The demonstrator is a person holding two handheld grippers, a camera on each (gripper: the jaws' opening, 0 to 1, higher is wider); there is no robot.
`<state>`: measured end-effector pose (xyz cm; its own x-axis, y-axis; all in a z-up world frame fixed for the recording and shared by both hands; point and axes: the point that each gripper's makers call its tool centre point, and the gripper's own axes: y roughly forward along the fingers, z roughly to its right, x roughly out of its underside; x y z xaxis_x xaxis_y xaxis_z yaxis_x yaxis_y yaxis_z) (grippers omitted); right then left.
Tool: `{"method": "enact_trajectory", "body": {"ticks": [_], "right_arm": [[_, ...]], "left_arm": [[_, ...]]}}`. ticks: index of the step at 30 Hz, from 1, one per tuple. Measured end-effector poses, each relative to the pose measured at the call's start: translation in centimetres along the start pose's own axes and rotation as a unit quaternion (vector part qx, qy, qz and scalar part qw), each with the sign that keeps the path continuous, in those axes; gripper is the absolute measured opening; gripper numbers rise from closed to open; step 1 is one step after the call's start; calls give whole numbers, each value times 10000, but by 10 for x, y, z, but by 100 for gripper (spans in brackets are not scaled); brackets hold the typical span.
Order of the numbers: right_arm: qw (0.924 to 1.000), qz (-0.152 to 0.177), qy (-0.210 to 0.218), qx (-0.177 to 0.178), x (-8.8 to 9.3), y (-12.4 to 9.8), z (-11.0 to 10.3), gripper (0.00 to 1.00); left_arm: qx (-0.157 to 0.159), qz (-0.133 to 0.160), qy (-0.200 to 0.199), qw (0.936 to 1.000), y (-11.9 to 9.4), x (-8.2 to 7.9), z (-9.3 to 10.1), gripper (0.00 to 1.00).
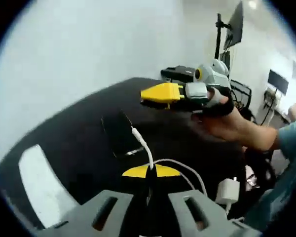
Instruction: Connect the charging cable to the phone, plug the charger into the socket, and turn on the power strip switch to charge the phone.
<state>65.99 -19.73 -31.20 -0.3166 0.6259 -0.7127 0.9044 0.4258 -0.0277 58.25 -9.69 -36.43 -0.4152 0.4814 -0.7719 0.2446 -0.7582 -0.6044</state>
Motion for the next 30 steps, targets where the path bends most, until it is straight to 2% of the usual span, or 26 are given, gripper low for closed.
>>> {"method": "enact_trajectory", "body": {"ticks": [2, 4, 6, 8, 10, 12, 14, 16, 17, 18, 19, 20, 24, 25, 27, 29, 30], "right_arm": [[9998, 62, -118, 149, -4, 1, 14, 19], [9995, 59, -243, 202, -4, 2, 21, 18], [9991, 25, -343, 239, -2, 3, 26, 18], [9986, -11, -457, 271, 0, 4, 30, 18], [9981, -42, -532, 301, 3, 6, 35, 18], [9981, -127, -545, 269, 8, 7, 36, 18], [9978, -114, -590, 287, 10, 6, 39, 18], [9977, -94, -577, 356, 8, 6, 47, 18], [9976, -75, -573, 382, 7, 6, 50, 18], [9975, -56, -549, 431, 5, 6, 55, 18], [9975, -39, -537, 464, 3, 6, 58, 18], [9974, 10, -519, 504, 0, 6, 62, 18], [9973, 127, -422, 588, -11, 8, 71, 18], [9971, 156, -423, 608, -14, 8, 73, 18], [9967, 235, -421, 659, -21, 9, 78, 18], [9958, 371, -422, 718, -31, 11, 83, 18], [9954, 443, -417, 745, -37, 13, 85, 18]], "left_arm": [[140, -173, -145, 9996, 8, 8, 2, 0], [86, -284, -340, 9990, 15, 15, -1, 0], [65, -413, -373, 9984, 20, 18, -4, 0], [-19, -756, -175, 9970, 23, 27, -4, 0], [8, -980, 162, 9951, 26, 31, 0, 0], [-120, -1177, 288, 9926, 29, 33, -2, 0], [-120, -1297, 283, 9911, 31, 32, 1, 0], [-346, -1661, 505, 9842, 29, 37, -4, 0], [-362, -1809, 624, 9809, 28, 39, -3, 0], [-545, -2013, 728, 9753, 29, 43, -7, 0], [-561, -2203, 1024, 9684, 30, 45, -7, 0], [-491, -2221, 1076, 9678, 32, 45, -4, 0], [-710, -2349, 1183, 9622, 35, 45, -6, 0], [-759, -2454, 1272, 9580, 34, 47, -7, 0], [-734, -2483, 1284, 9573, 36, 46, -6, 0], [-820, -2569, 1426, 9523, 35, 44, -7, 0], [-961, -2635, 1654, 9455, 34, 42, -12, 0]]}}
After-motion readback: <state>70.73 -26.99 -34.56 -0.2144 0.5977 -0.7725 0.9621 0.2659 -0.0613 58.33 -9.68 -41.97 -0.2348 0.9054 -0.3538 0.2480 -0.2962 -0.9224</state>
